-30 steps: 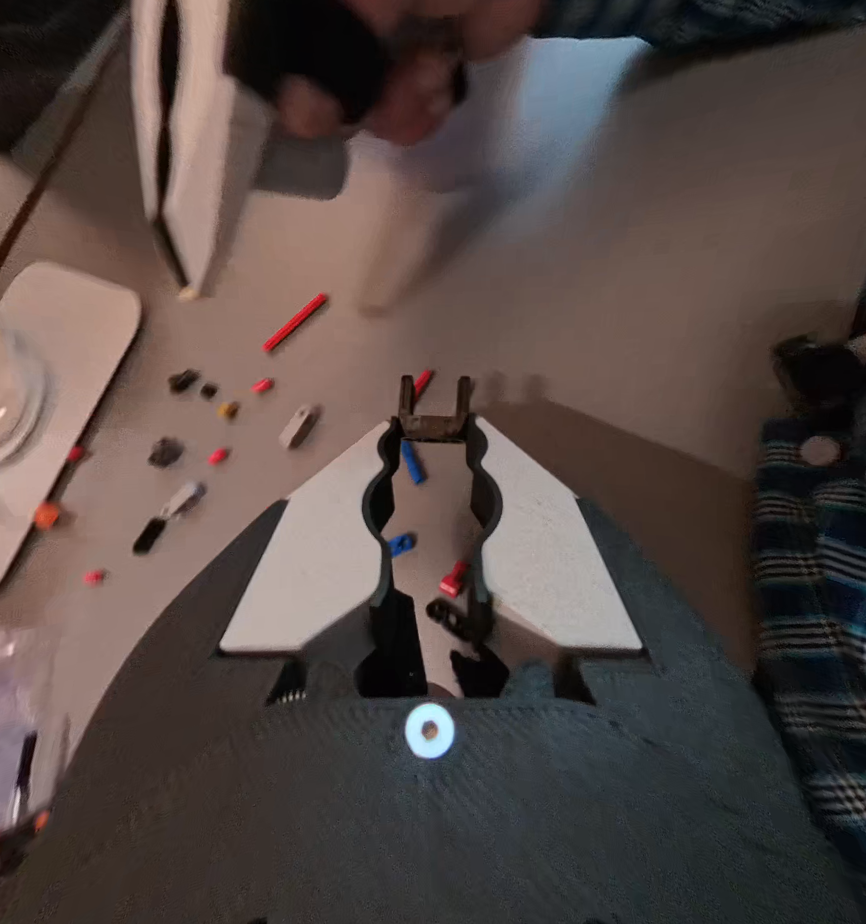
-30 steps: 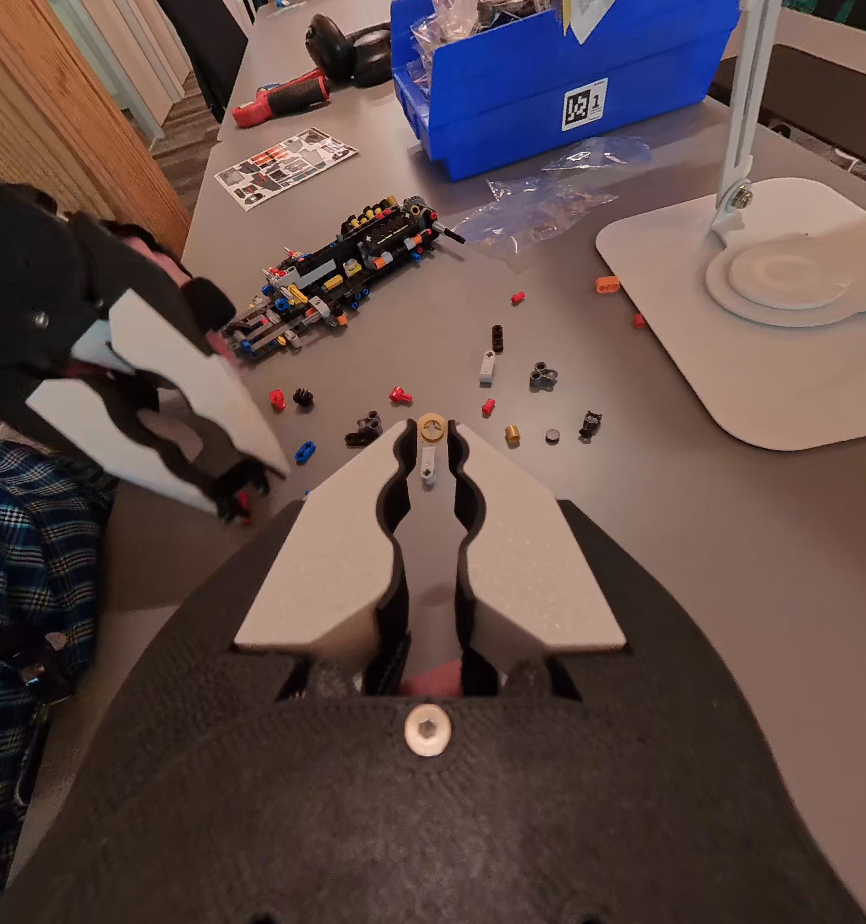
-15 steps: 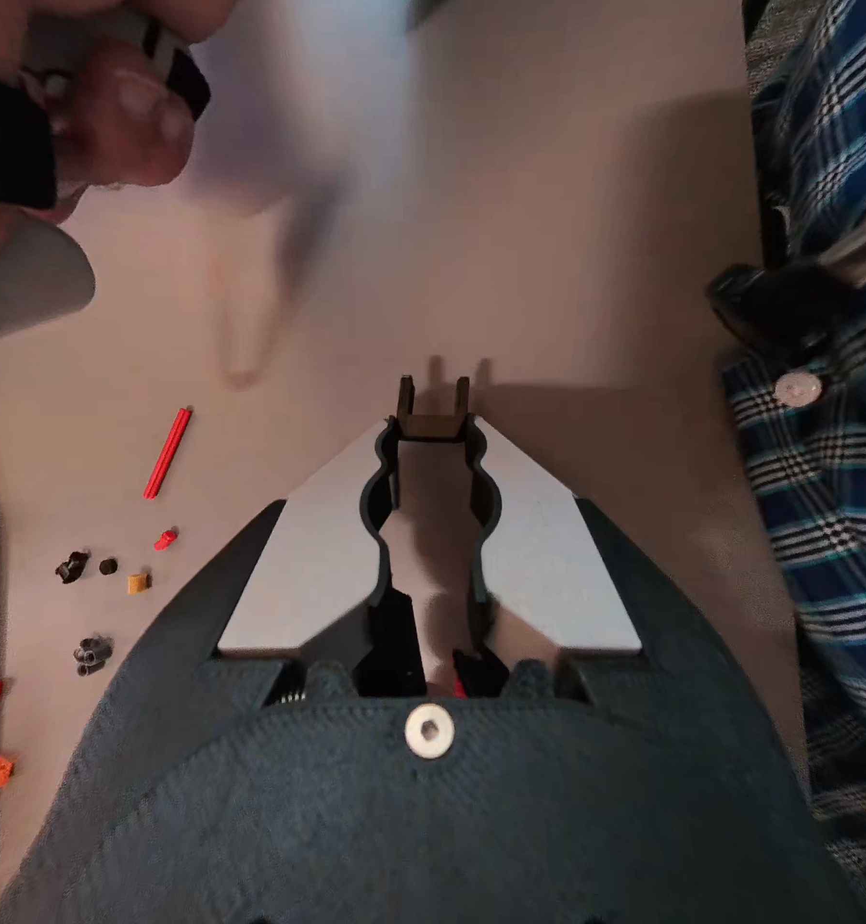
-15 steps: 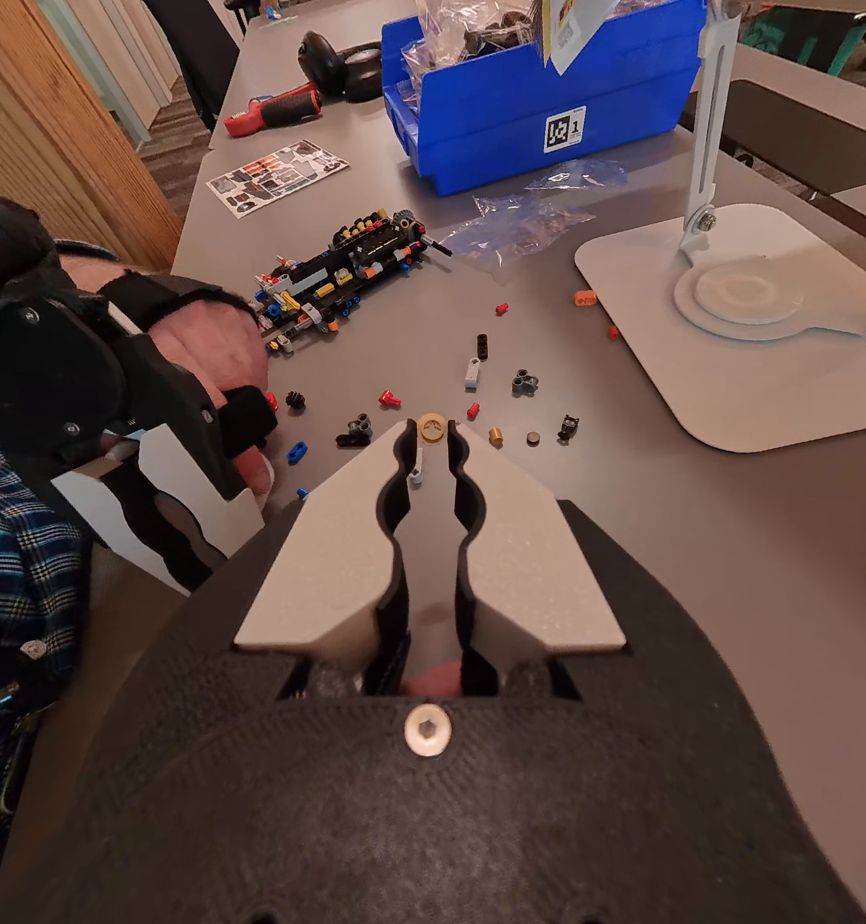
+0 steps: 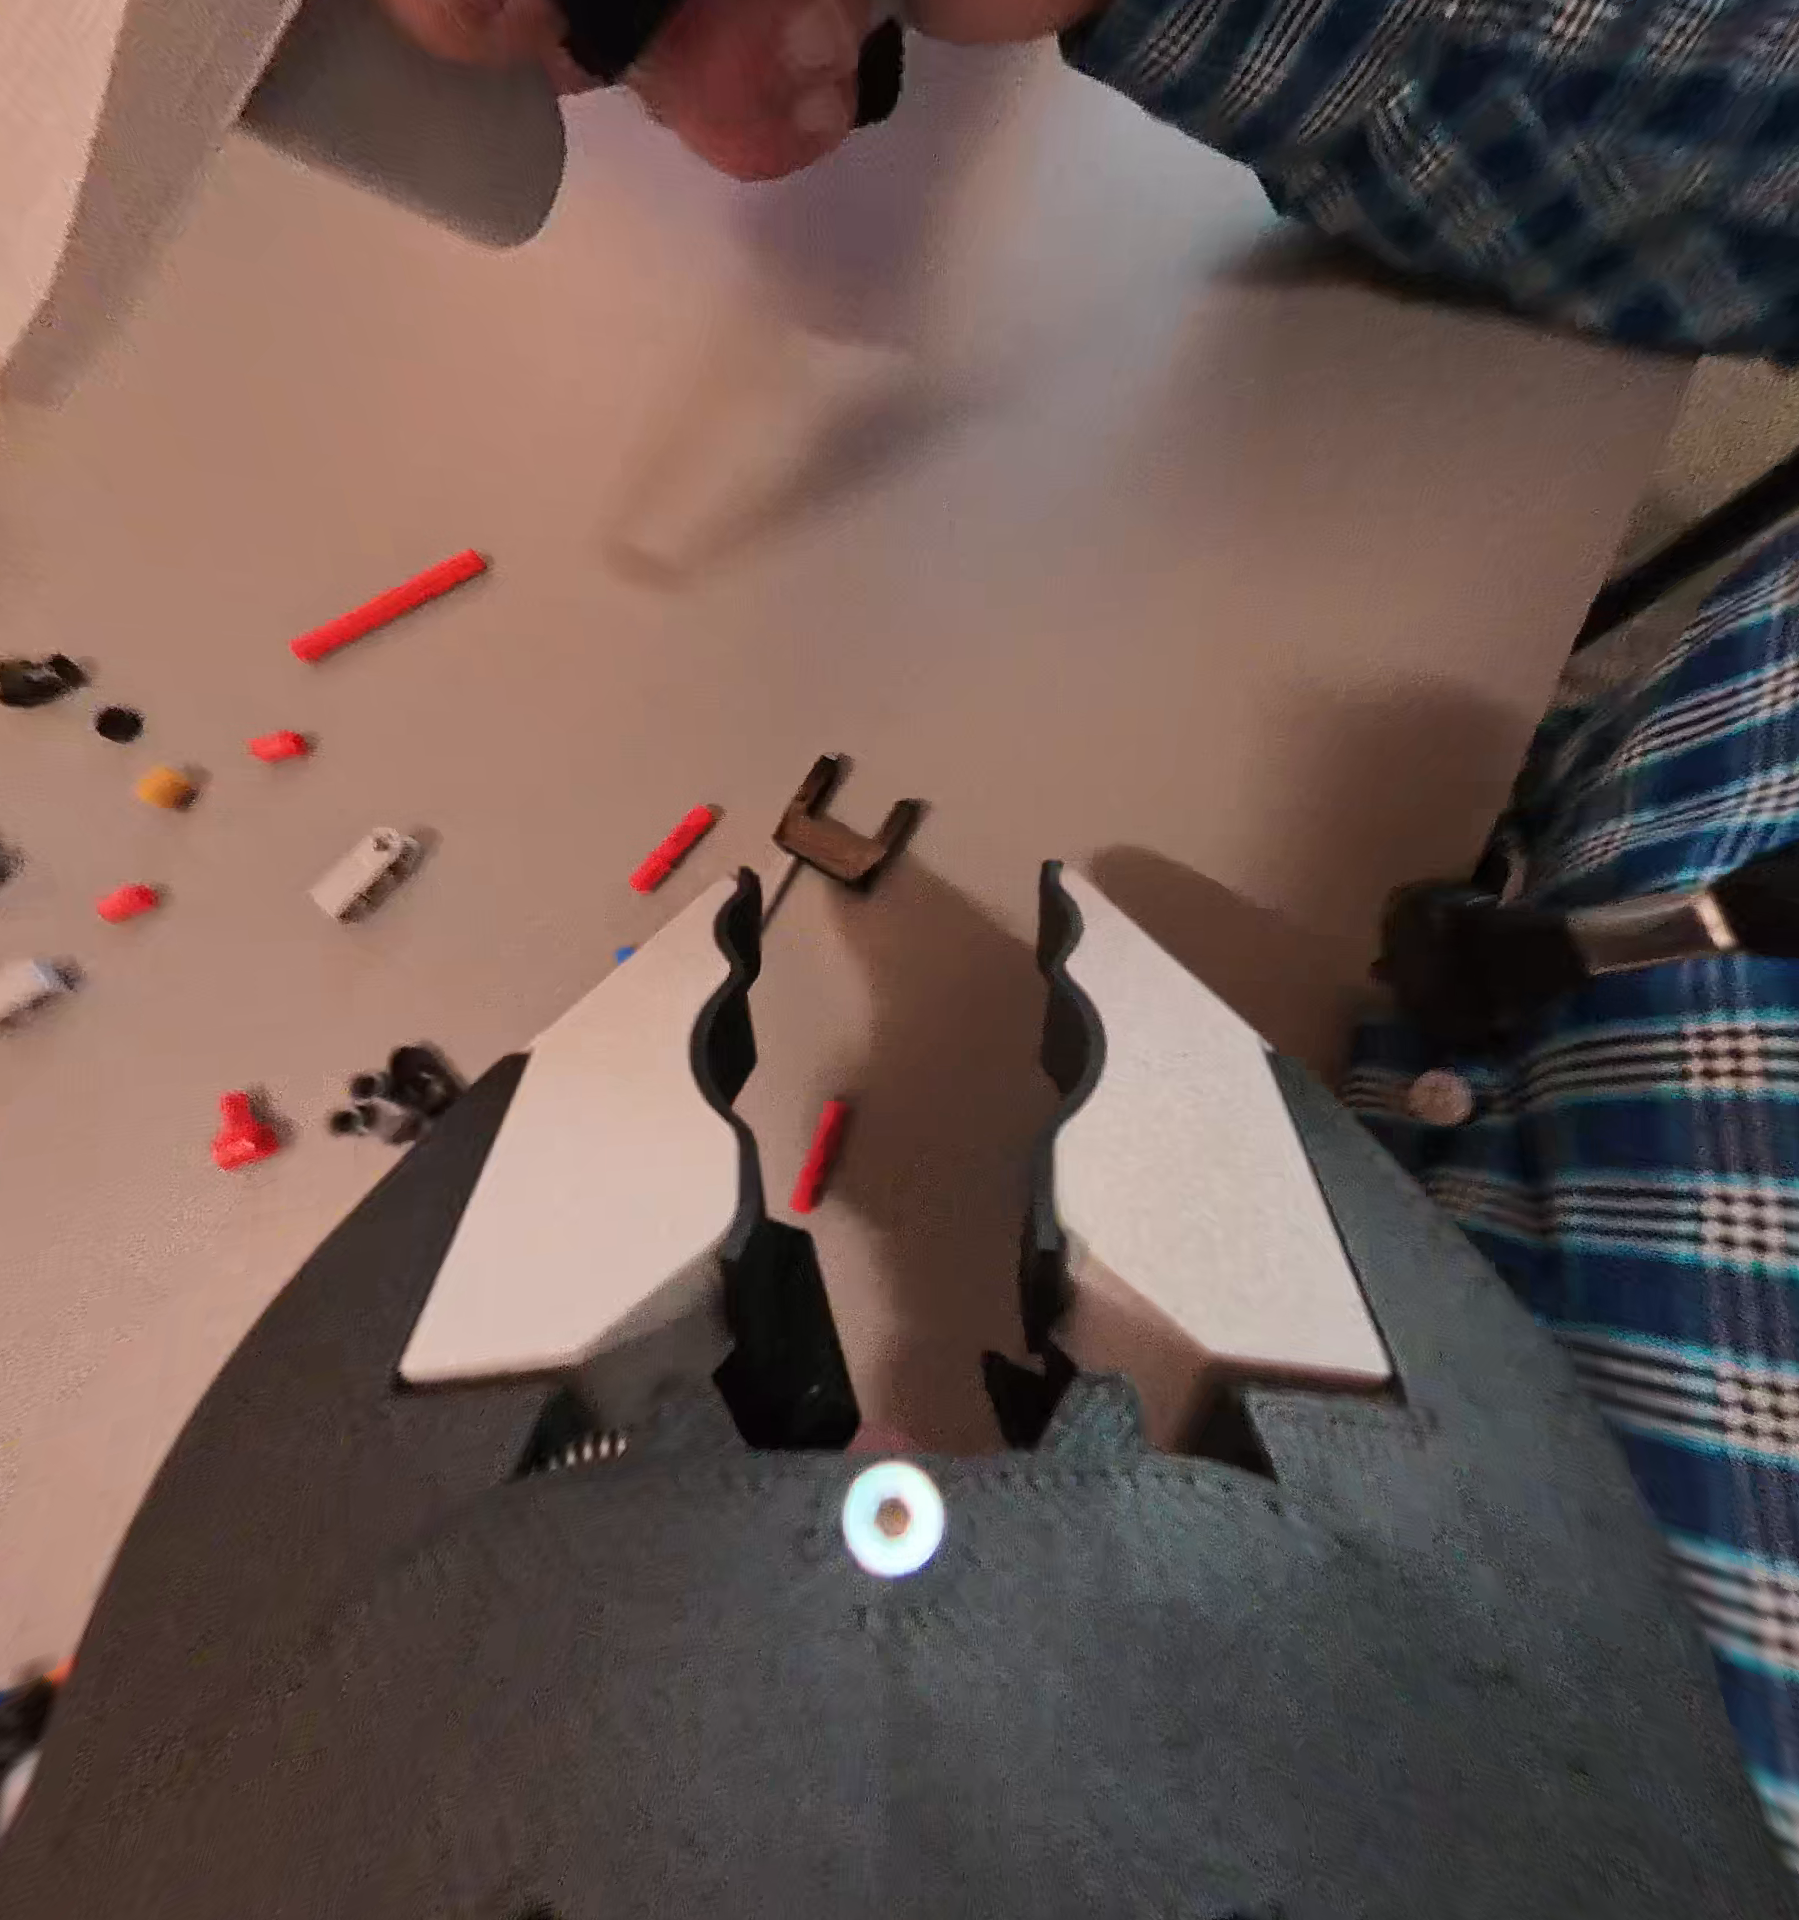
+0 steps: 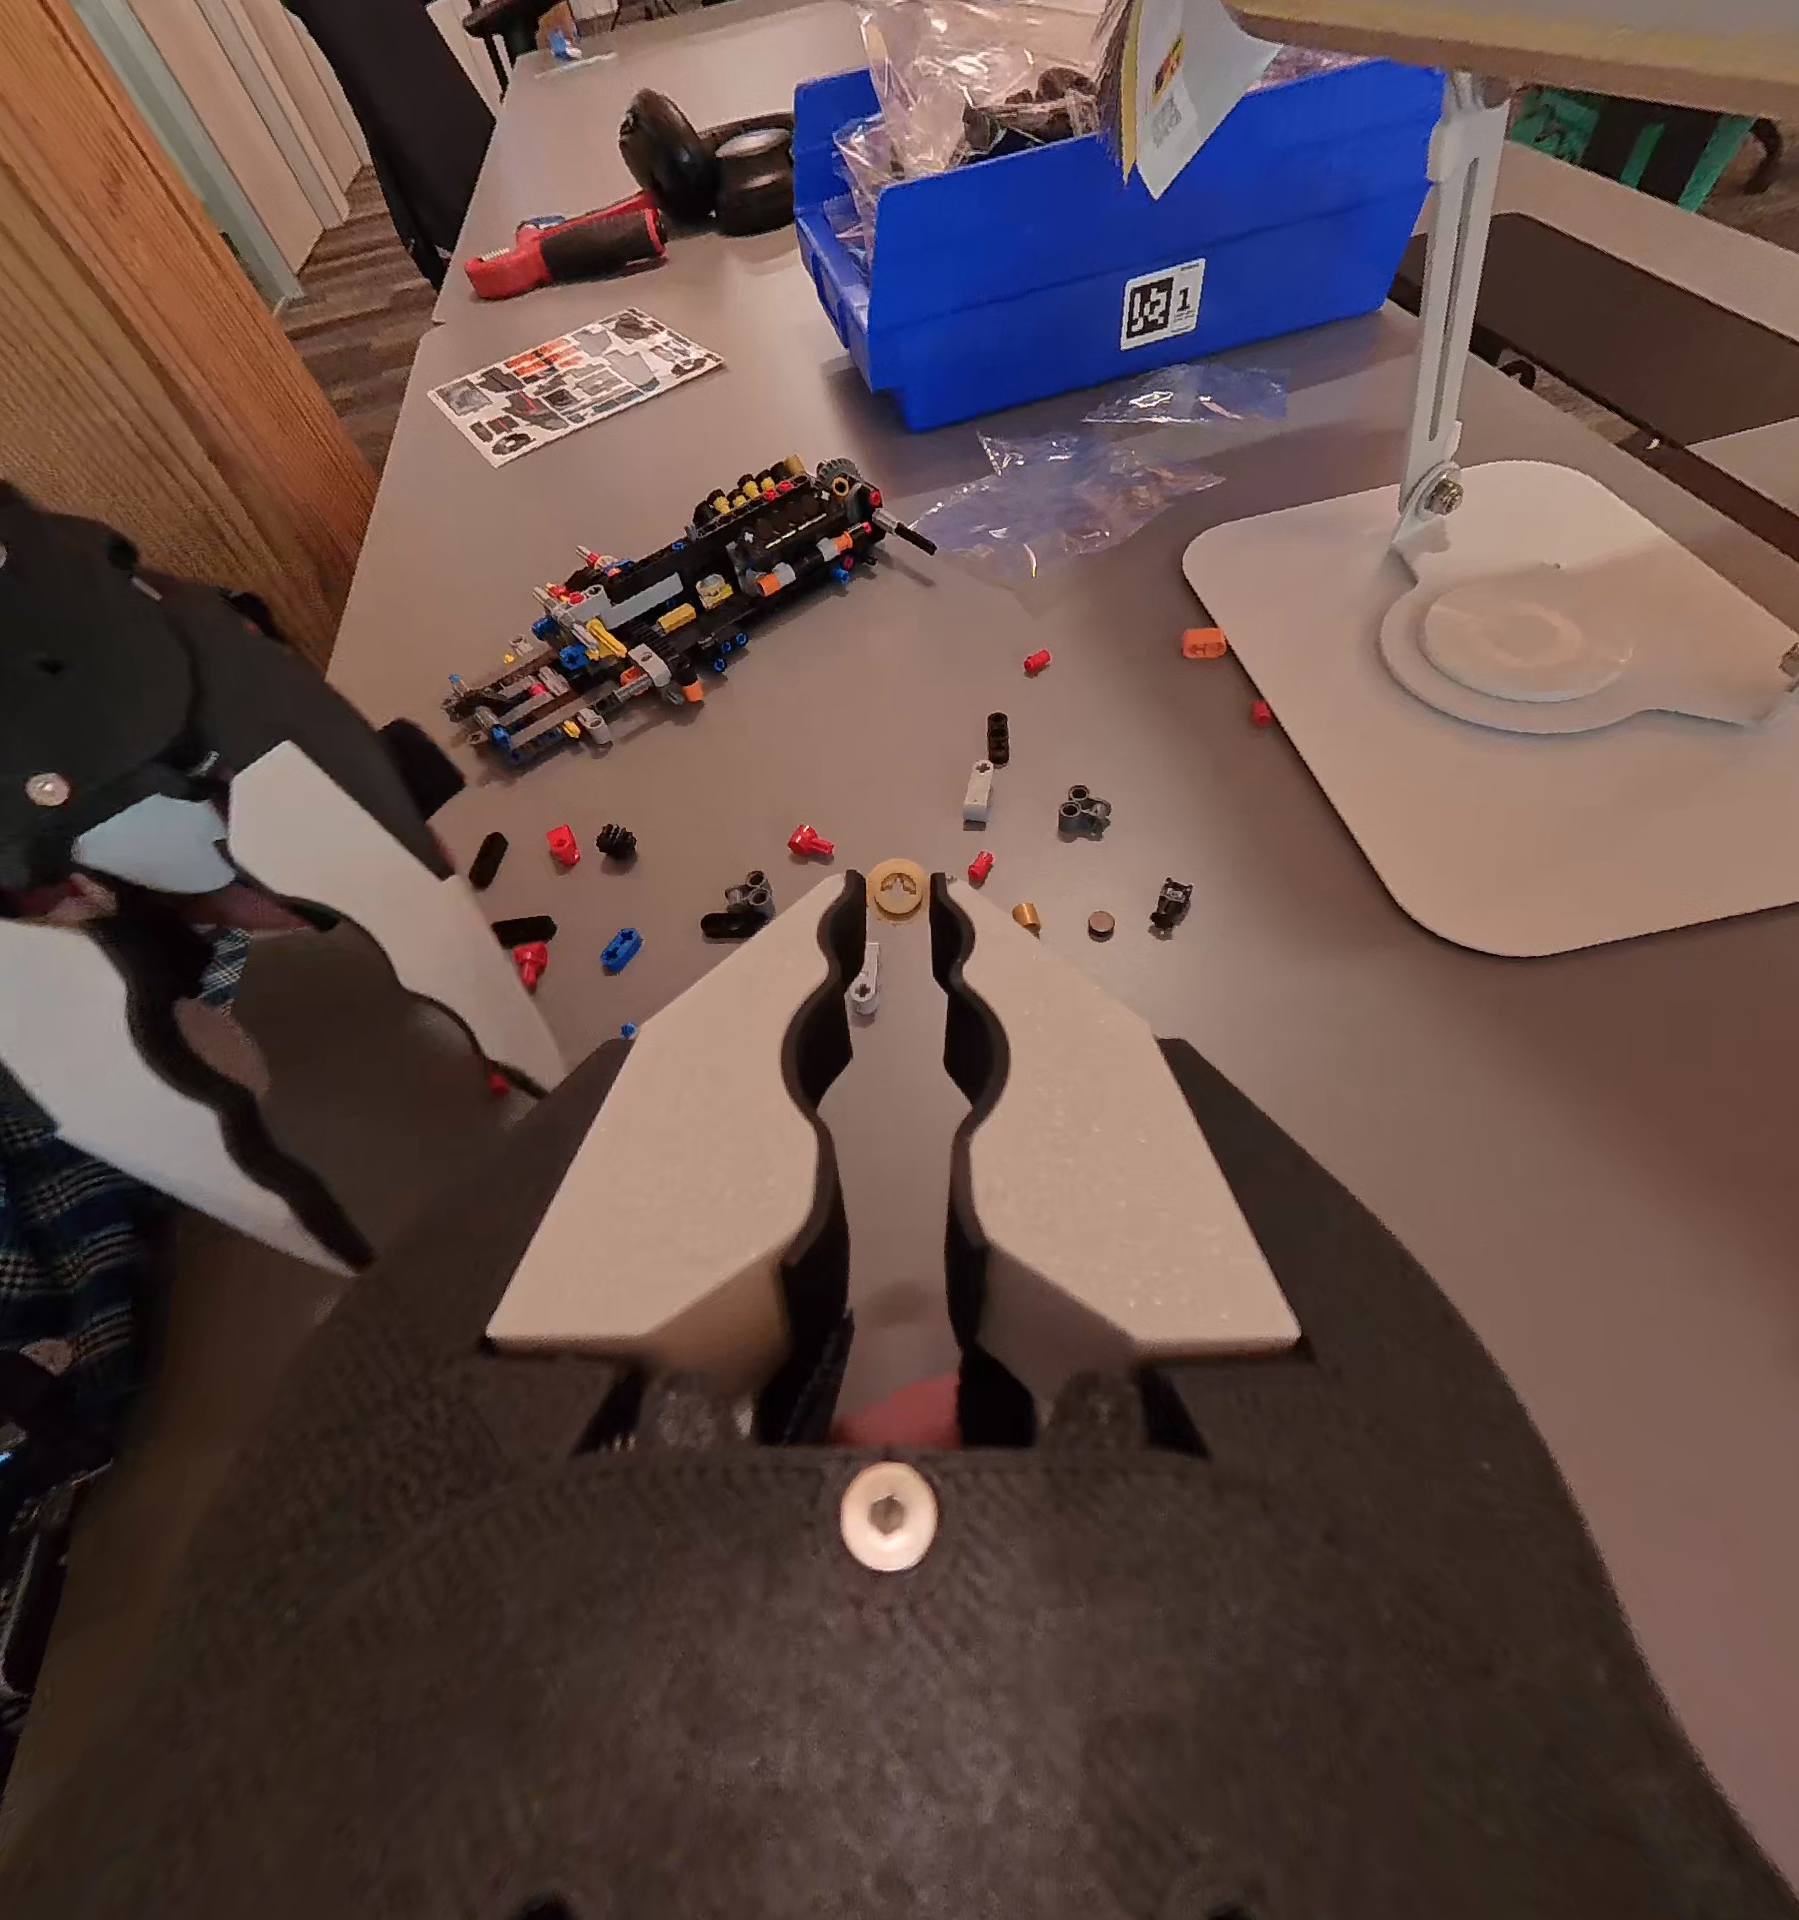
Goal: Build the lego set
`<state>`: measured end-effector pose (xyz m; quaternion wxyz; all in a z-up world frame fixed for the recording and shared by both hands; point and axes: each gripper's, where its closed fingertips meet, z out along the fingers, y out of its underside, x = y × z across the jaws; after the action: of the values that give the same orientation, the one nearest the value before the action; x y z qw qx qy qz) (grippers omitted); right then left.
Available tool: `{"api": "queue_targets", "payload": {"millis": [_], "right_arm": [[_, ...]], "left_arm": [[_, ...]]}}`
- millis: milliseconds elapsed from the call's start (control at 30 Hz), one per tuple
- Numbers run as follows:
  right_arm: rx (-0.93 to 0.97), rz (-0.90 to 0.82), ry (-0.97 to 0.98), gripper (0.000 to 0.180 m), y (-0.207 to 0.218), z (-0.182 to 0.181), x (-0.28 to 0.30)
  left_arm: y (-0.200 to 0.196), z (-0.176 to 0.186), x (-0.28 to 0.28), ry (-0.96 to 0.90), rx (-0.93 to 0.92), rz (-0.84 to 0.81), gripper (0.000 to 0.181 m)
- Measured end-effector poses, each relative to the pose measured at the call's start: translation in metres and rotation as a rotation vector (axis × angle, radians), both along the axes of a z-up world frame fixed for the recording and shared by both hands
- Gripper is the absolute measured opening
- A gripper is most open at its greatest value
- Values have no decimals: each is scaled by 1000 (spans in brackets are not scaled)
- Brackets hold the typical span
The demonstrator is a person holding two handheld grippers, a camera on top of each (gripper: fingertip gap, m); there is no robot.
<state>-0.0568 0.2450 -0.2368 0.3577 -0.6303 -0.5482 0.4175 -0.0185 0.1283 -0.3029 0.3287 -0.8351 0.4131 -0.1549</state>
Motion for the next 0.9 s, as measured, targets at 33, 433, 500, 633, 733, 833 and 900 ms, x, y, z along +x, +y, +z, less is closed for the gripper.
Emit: {"api": "queue_targets", "payload": {"millis": [33, 433, 500, 633, 733, 833, 900], "right_arm": [[2, 1, 1, 9, -1, 1, 0], [17, -8, 21, 9, -1, 9, 2], [20, -9, 25, 9, -1, 10, 3], [22, -10, 27, 9, 0, 11, 3], [22, -10, 27, 9, 0, 11, 3], [21, -14, 25, 9, 1, 10, 4], [20, -16, 23, 9, 2, 10, 4]], "left_arm": [[-2, -1, 2, -8, -4, 30, 53], [15, -21, 16, 52, -54, 193, 44], [18, -22, 17, 65, -45, 186, 39], [20, -22, 26, 87, -28, 112, 25], [22, -22, 33, 117, -10, 24, 20], [26, -20, 34, 152, 13, -24, 19], [27, -15, 35, 98, -31, 19, 37]]}}
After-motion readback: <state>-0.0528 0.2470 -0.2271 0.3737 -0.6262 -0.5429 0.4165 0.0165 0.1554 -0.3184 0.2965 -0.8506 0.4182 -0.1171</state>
